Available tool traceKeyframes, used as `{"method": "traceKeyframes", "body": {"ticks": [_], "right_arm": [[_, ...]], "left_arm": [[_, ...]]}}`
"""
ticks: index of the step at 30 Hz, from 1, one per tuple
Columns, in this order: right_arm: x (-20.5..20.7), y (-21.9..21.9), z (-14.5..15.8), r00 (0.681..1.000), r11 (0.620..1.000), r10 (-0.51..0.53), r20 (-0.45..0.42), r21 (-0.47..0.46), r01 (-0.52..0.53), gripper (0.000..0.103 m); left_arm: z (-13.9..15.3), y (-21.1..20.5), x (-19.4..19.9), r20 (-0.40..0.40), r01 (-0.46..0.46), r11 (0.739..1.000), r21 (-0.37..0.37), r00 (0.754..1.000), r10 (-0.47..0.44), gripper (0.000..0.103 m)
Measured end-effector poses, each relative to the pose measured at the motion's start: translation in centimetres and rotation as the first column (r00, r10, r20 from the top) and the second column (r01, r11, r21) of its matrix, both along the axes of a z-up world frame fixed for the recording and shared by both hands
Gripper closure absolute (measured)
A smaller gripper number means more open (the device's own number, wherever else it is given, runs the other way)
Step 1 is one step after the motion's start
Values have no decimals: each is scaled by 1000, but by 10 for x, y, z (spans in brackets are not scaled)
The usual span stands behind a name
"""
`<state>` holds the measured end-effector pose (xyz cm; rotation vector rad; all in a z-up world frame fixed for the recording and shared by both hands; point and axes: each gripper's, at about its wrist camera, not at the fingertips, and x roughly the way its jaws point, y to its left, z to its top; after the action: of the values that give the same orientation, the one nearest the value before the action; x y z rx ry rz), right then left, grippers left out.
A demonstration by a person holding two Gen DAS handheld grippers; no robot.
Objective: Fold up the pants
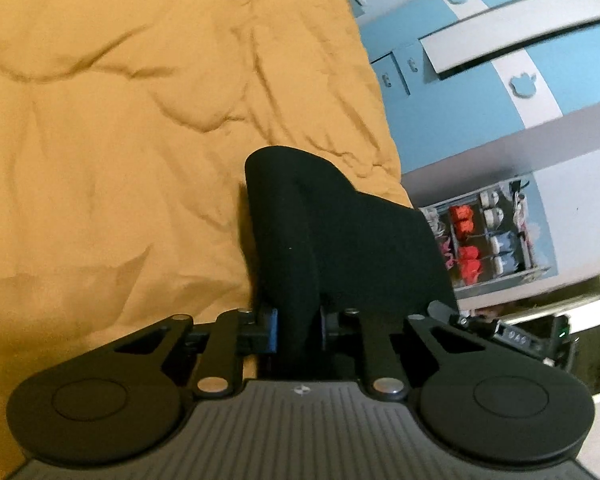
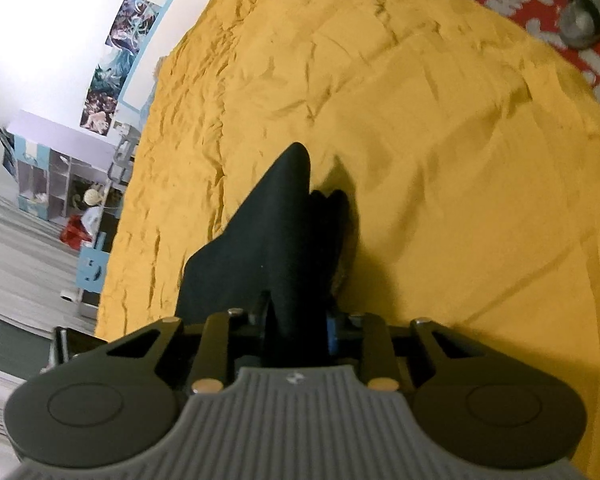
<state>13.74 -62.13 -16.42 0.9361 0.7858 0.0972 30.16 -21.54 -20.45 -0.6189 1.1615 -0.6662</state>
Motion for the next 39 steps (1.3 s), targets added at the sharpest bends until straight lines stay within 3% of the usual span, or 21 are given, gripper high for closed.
{"method": "traceKeyframes", "body": {"ticks": [10,23,32,39], "right_arm": [[-19,42,74,999,995,28,27,-100,-25,85],[-17,157,136,985,994,91,147,-69,-81,85],[11,256,141,955,980,189,229,16,-197,85],[25,312,111,959,977,172,225,82,-194,85]], "left_arm": [[68,24,-20,100,44,995,88,994,-52,84],[151,124,-62,216,-42,985,167,976,5,84],[185,206,-89,280,-136,958,254,958,62,84],[155,235,-77,242,-148,951,272,967,81,84]]}}
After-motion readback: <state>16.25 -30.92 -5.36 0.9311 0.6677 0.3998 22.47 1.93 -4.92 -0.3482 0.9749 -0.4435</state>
